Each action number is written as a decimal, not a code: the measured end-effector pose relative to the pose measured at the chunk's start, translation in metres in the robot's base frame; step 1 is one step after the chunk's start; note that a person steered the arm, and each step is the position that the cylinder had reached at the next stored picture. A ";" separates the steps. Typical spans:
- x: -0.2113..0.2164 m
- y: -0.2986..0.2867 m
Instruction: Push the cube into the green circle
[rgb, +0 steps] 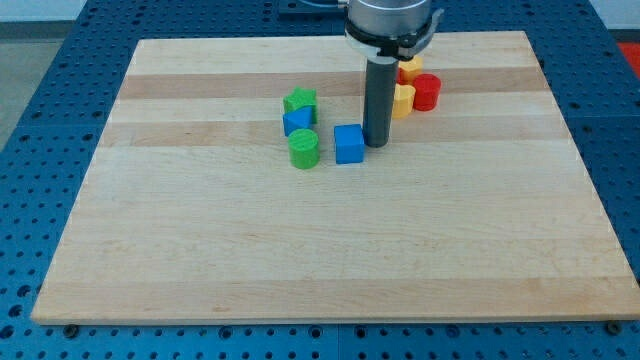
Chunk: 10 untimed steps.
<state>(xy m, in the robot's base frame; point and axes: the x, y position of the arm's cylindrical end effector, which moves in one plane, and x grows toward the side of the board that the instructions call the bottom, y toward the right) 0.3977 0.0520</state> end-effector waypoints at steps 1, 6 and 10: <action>-0.009 0.000; 0.000 -0.025; 0.016 -0.025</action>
<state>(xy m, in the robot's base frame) 0.4141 0.0266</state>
